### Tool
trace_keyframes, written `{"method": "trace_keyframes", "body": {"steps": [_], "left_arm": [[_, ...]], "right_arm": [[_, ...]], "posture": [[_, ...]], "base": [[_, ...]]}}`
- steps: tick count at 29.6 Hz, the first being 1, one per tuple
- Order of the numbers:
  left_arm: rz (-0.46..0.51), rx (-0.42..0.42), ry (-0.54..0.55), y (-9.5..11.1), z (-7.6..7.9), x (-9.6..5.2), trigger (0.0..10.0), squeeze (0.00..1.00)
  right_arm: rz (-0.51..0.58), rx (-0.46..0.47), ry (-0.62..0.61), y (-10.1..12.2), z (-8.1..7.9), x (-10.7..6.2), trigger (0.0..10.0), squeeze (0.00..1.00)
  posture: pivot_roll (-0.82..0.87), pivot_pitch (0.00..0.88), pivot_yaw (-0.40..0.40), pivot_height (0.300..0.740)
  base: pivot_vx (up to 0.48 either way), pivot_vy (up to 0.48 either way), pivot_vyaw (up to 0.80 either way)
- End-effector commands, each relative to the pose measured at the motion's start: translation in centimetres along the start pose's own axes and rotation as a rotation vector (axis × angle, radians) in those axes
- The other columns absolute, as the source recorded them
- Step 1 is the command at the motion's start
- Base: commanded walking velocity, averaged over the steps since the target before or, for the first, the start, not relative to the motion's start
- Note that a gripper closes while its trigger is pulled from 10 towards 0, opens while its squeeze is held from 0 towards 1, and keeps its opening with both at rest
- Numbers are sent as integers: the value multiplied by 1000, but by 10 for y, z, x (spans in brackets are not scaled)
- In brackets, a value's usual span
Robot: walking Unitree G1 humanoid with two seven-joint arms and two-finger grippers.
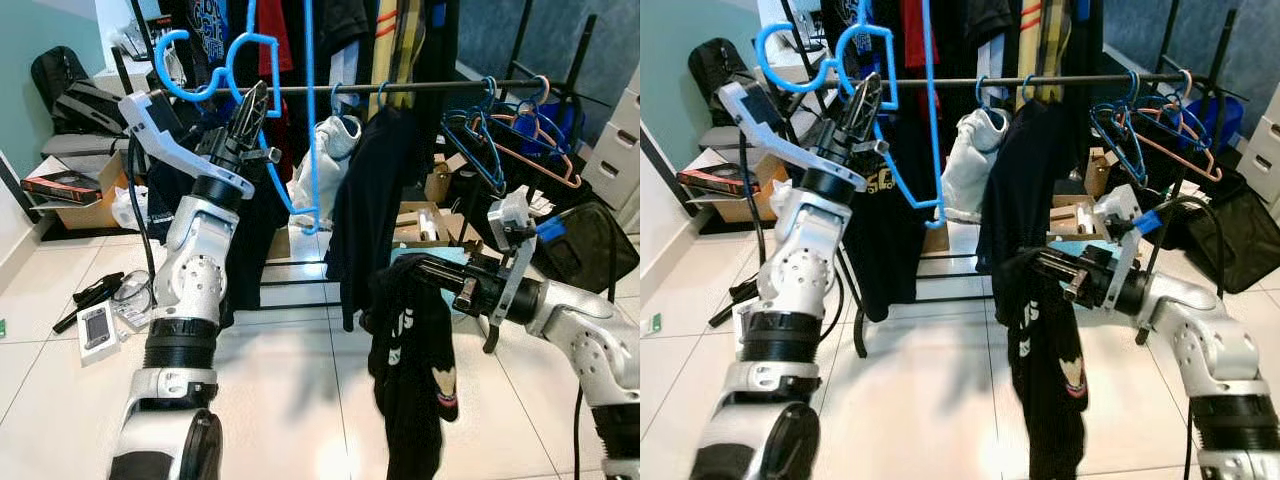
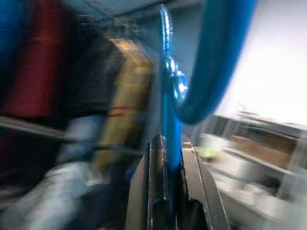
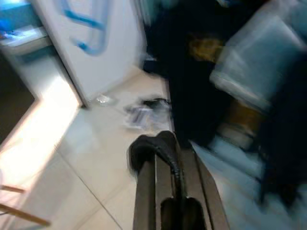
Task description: Hang hanger
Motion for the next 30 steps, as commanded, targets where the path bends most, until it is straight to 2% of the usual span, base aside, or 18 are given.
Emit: {"method": "trace_keyframes", "body": {"steps": [1, 2, 3, 4, 5, 6, 7, 8, 9, 11, 13, 15, 17, 18, 23, 24, 27, 30], "left_arm": [[-349, 195, 313, -54, -77, -61, 10000, 0], [-349, 195, 313, -54, -77, -61, 10000, 0], [-461, 225, 388, -71, -94, -85, 10000, 0], [-461, 225, 388, -71, -94, -85, 10000, 0], [-569, 244, 449, -89, -108, -113, 10000, 0], [-748, 274, 504, -120, -116, -155, 10000, 0], [-859, 296, 526, -137, -119, -182, 10000, 0], [-996, 311, 542, -157, -117, -212, 10000, 0], [-996, 311, 542, -157, -117, -212, 10000, 0], [-1072, 322, 550, -168, -114, -229, 10000, 0], [-1198, 272, 562, -193, -100, -257, 10000, 0], [-1198, 272, 562, -193, -100, -257, 10000, 0], [-1357, 199, 589, -216, -80, -295, 10000, 0], [-1478, 140, 625, -229, -64, -328, 10000, 0], [-1555, 91, 676, -237, -50, -354, 10000, 0], [-1590, 107, 626, -240, -44, -358, 10000, 0], [-1570, 56, 613, -247, -36, -348, 10000, 0], [-1554, 81, 600, -248, -37, -335, 10000, 0]], "right_arm": [[-254, 27, -277, -80, 22, -16, 10000, 0], [-254, 27, -277, -80, 22, -16, 10000, 0], [-325, -4, -306, -98, 20, -20, 10000, 0], [-325, -4, -306, -98, 20, -20, 10000, 0], [-418, -44, -322, -120, 16, -24, 10000, 0], [-489, 9, -379, -144, 13, -30, 10000, 0], [-527, 58, -421, -159, 9, -34, 10000, 0], [-572, 121, -468, -175, 4, -38, 10000, 0], [-572, 121, -468, -175, 4, -38, 10000, 0], [-594, 160, -495, -184, 0, -41, 10000, 0], [-658, 189, -502, -200, -11, -42, 10000, 0], [-658, 189, -502, -200, -11, -42, 10000, 0], [-723, 169, -473, -216, -30, -40, 10000, 0], [-780, 128, -448, -230, -46, -41, 10000, 0], [-848, 96, -431, -245, -62, -50, 10000, 0], [-876, 30, -388, -248, -66, -49, 10000, 0], [-874, -12, -366, -245, -68, -42, 10000, 0], [-893, -56, -322, -246, -74, -35, 10000, 0]], "posture": [[-94, 0, 62, 740], [-94, 0, 62, 740], [-94, 0, 62, 740], [-94, 0, 62, 740], [-83, 0, 57, 740], [-70, 0, 52, 740], [-70, 0, 52, 740], [-47, 0, 40, 740], [-47, 0, 40, 740], [-47, 0, 40, 740], [-35, 0, 39, 740], [-35, 0, 39, 740], [-22, 0, 38, 740], [-22, 0, 34, 740], [-19, 0, 19, 740], [-22, 0, 16, 740], [-27, 0, 8, 740], [-28, 0, -9, 740]], "base": [[0, 0, 0], [0, 0, 0], [0, 0, 0], [0, 0, 0], [0, 0, 0], [0, 0, 800], [0, 0, 800], [0, 0, 800], [0, 0, 800], [0, 0, 800], [0, 0, 800], [0, 0, 800], [0, 0, 800], [0, 0, 800], [0, 0, 800], [0, 0, 800], [0, 0, 800], [0, 0, 800]]}}
Point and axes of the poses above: a point about 5 cm out from each wrist's last joint towards the gripper, its own x axis pointing out of the wrist towards the gripper, its own y axis along the axis of the wrist's last joint, z = x × y, the point moved 3 cm from there along x, pointing out of the wrist towards the gripper, and after that the axes turned 8 degrees about -x, right-handed, at the moved point
